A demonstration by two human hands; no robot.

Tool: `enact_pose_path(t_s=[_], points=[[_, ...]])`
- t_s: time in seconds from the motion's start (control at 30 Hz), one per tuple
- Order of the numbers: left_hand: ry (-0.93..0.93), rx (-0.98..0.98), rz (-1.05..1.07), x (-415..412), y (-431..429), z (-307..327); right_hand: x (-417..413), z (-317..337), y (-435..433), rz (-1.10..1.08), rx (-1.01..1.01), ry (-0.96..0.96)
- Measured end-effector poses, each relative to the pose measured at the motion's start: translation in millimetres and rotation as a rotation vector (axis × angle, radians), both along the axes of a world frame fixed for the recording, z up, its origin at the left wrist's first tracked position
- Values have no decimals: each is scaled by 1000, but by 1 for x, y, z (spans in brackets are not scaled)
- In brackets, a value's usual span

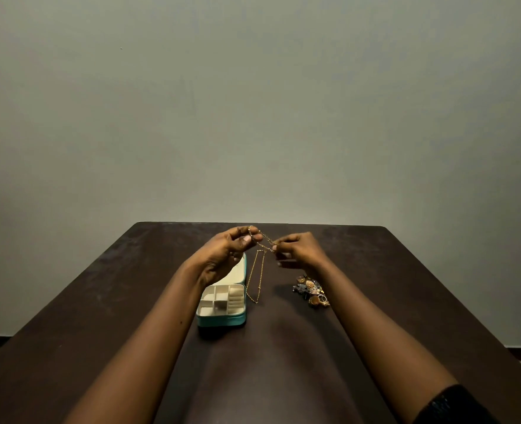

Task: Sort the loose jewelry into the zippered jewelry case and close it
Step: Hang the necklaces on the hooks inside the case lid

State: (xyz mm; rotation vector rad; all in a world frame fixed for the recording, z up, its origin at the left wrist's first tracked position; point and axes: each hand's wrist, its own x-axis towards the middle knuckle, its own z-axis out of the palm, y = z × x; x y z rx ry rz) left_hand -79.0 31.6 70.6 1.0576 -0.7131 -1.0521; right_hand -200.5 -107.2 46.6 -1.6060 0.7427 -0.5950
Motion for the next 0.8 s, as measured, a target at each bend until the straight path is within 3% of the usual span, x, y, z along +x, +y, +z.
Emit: enact_pose_path(t_s=[0.13,0.3,0.5,0.67,0.8], points=[[-28,-62,94,-4,-10,3,4,-5,6,39,273,-70],[-261,-12,131,-5,-19,12,7,-13,9,80,380,-102],[-634,166,117,1,-27,32,12,-5,16,73,115,18],[-813,286,139,4,-29,42,22,14,24,51,22,-206],[-885,312,176,8,-27,42,27,21,31,78,35,-238]])
